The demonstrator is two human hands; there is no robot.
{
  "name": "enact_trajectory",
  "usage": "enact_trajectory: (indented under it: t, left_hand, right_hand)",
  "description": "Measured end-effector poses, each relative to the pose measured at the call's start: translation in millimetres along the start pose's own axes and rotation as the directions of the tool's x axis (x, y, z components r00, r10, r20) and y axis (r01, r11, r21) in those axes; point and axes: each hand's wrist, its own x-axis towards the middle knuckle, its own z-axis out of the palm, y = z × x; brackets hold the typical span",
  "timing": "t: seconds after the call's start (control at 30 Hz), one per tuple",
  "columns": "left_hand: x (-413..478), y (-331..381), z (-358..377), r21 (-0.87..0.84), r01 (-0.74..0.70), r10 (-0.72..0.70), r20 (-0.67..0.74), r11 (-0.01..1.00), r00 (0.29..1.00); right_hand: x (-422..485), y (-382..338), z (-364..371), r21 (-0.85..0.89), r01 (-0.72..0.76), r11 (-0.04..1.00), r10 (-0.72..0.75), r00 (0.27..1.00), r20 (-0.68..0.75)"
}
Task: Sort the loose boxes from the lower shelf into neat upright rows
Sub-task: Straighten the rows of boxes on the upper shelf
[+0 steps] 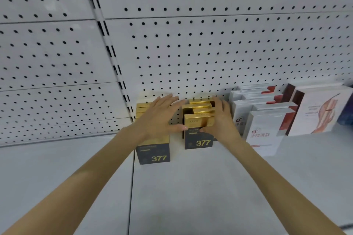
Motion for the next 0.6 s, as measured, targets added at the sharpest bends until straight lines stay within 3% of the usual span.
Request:
enact_trajectory:
  t: [0.1,0.27,0.4,0.6]
  left_hand:
    - [25,8,-8,-0.082,0.027,-0.017,0.121,0.996,0.993]
    - [50,14,1,-0.118,0.106,-0.070,0.277,0.987,0.958]
    - [55,17,3,-0.123,0.148,-0.107,0.290,0.981,0.951]
    - [57,23,1,-0.217,0.256,-0.193,0.276,0.942,0.942]
  right_hand:
    - [-6,6,8,0.265,-0.117,0.957,0.123,0.992,-0.008]
    - [-9,19,16,0.505,-0.283,0.815,0.253,0.959,0.128]
    - [-9,28,26,0.609,-0.330,0.721,0.237,0.944,0.231]
    - [-8,33,28,0.636,-0.307,0.708,0.130,0.942,0.309]
